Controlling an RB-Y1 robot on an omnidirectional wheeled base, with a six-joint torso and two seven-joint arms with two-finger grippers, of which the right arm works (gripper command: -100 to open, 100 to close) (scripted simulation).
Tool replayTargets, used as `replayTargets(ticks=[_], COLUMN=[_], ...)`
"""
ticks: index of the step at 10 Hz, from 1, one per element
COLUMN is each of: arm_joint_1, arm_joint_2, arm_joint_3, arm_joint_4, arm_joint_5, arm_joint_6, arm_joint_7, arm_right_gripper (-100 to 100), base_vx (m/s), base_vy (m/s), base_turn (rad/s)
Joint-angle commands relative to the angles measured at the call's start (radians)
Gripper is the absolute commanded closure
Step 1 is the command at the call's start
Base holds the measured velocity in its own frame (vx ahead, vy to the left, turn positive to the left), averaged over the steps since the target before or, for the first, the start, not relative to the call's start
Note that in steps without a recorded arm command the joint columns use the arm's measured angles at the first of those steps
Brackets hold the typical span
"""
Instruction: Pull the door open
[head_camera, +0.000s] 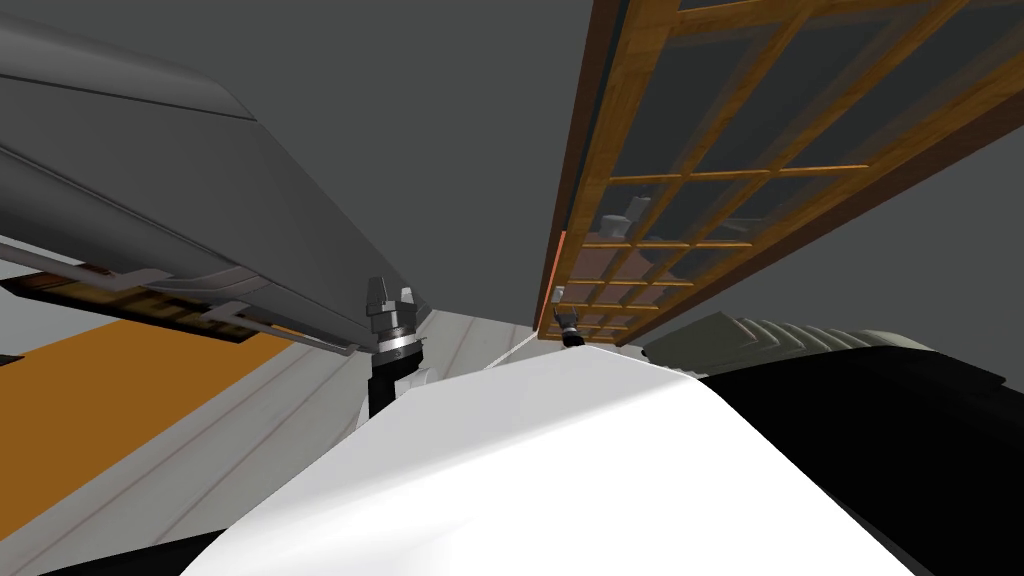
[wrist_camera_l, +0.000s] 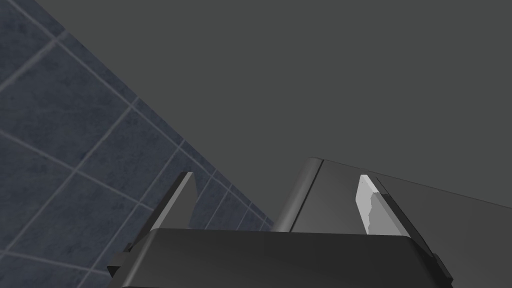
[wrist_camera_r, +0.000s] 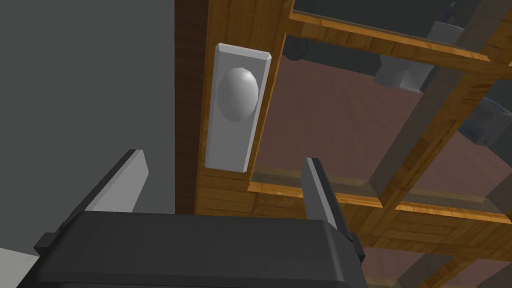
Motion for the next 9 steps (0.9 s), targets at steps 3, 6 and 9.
replayTargets(ticks=[3, 6, 9], arm_joint_1=[-0.002, 0.005, 0.018], arm_joint_2=[0.007, -0.008, -0.041], arm_joint_3=[0.013, 0.01, 0.0], arm_joint_4=[-0.009, -0.004, 0.011], arm_joint_5=[-0.028, -0.036, -0.046], arm_joint_6=[0.005, 0.001, -0.013], arm_joint_7=[-0.082, -0.106, -0.141], arm_right_gripper=[-100, -100, -100], base_vx=[-0.047, 0.019, 0.186], base_vy=[-0.011, 0.002, -0.004], base_turn=[0.013, 0.03, 0.097])
